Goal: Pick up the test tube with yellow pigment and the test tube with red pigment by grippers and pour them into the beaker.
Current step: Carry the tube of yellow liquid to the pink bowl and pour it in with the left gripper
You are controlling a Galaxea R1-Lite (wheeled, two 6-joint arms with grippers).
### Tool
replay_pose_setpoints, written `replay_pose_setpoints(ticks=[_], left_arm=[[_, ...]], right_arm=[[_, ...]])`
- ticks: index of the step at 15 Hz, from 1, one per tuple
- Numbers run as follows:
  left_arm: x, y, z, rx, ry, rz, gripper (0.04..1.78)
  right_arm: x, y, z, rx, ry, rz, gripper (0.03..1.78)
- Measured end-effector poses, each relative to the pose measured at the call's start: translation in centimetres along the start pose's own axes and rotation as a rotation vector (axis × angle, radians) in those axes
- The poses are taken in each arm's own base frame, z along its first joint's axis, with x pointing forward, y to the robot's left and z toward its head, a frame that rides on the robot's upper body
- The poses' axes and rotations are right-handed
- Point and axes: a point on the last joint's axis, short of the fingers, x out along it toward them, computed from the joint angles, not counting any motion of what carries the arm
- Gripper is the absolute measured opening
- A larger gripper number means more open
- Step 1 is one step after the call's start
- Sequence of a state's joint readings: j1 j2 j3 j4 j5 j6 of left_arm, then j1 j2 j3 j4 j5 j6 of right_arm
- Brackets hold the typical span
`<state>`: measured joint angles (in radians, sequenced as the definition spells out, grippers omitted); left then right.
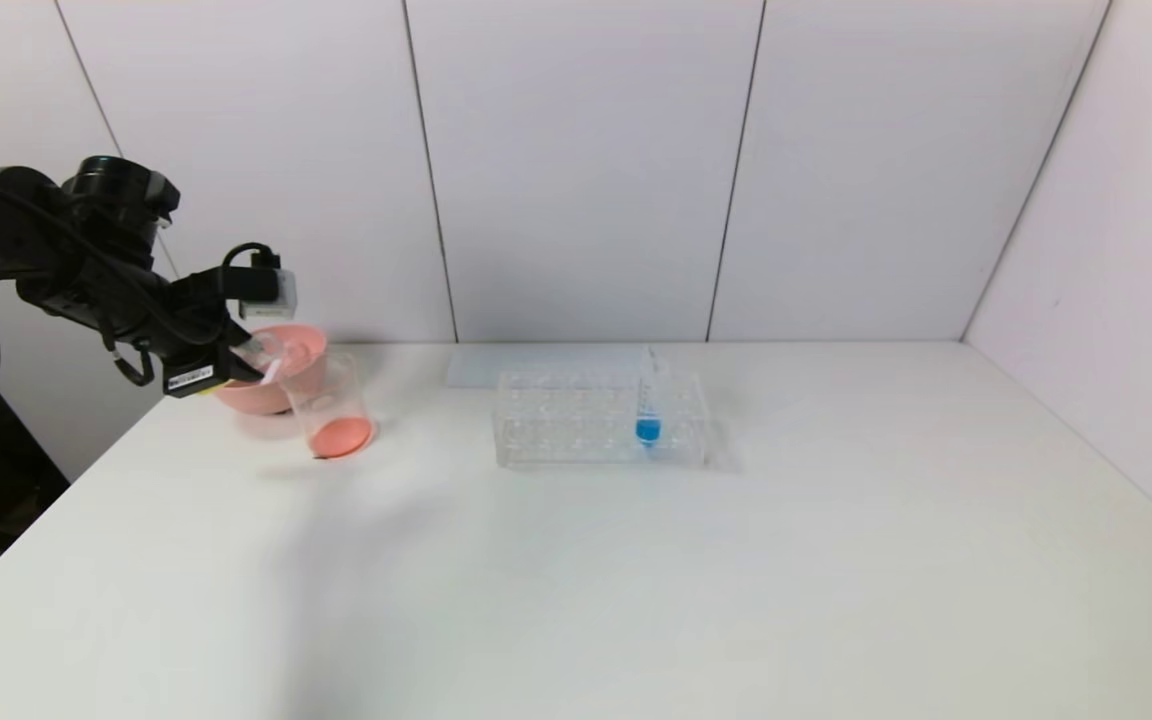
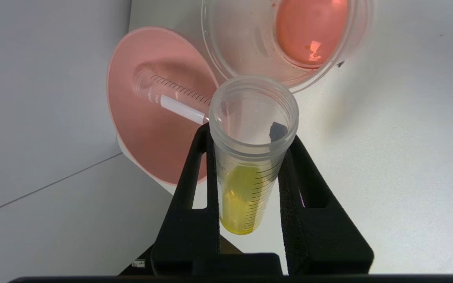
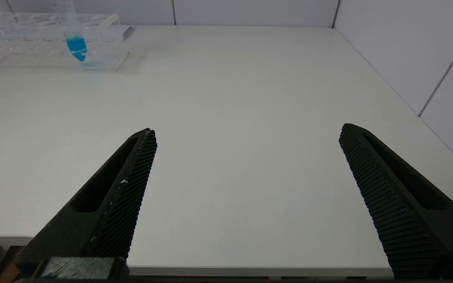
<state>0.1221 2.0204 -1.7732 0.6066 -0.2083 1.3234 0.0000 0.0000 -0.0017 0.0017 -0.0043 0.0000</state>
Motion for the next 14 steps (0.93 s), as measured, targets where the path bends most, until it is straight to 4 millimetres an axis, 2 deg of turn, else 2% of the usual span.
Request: replay_pose_setpoints(ticks=[4,8,14], left_arm=[[0.4,0.0,1.2,0.025,-0.005,-0.056,0.44],[1.5,0.1,1.3,0.044,0.008,-0.07,0.44],[2.0,0.0,1.0,0.049,0.085,-0.087,0.44]], right_arm=[[0.0,0.0,0.0,0.0,0.0,0.0,1.7],[0.0,0.0,0.0,0.0,0.0,0.0,1.7],[0.0,0.0,0.0,0.0,0.0,0.0,1.7]])
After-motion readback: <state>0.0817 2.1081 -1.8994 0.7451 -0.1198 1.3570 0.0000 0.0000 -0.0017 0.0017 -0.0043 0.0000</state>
